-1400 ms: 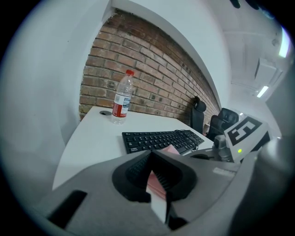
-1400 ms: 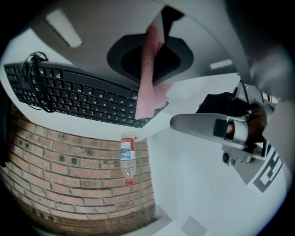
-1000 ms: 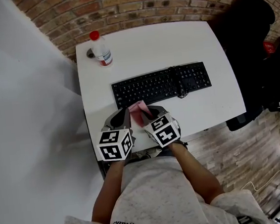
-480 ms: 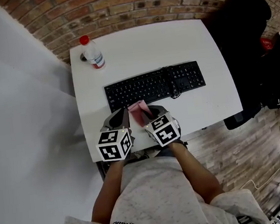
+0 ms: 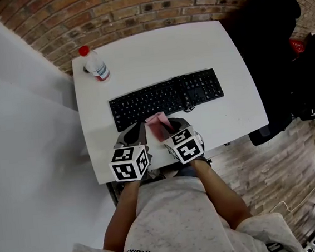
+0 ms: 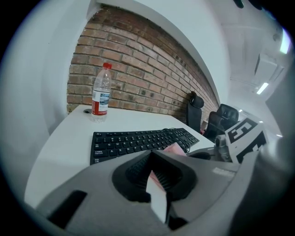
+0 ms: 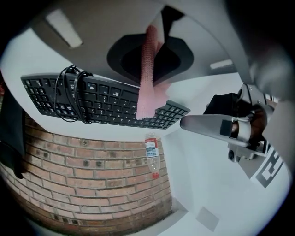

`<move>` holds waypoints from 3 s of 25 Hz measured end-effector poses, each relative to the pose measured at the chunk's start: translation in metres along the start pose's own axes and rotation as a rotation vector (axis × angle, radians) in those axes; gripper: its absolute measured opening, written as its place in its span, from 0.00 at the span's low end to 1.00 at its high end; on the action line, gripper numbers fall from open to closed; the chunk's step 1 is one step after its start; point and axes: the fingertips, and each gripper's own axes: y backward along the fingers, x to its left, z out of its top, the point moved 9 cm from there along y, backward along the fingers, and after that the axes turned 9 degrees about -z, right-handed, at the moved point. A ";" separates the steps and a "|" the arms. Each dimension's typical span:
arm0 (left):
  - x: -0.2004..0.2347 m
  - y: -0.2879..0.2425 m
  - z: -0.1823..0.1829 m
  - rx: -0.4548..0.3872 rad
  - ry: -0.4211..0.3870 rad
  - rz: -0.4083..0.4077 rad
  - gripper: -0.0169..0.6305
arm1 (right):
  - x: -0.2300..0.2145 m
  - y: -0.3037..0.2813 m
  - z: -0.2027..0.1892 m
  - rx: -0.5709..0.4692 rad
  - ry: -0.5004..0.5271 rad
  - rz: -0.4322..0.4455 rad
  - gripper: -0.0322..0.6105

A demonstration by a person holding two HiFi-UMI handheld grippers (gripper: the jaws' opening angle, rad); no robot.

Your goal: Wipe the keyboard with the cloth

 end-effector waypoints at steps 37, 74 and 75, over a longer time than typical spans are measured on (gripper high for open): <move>-0.072 -0.077 0.019 0.045 -0.083 -0.108 0.02 | -0.104 0.045 -0.034 0.004 -0.074 -0.102 0.09; -0.111 -0.120 0.025 0.055 -0.105 -0.105 0.02 | -0.186 0.061 -0.055 -0.005 -0.112 -0.154 0.09; -0.112 -0.122 0.026 0.055 -0.106 -0.106 0.02 | -0.188 0.062 -0.055 -0.005 -0.113 -0.156 0.09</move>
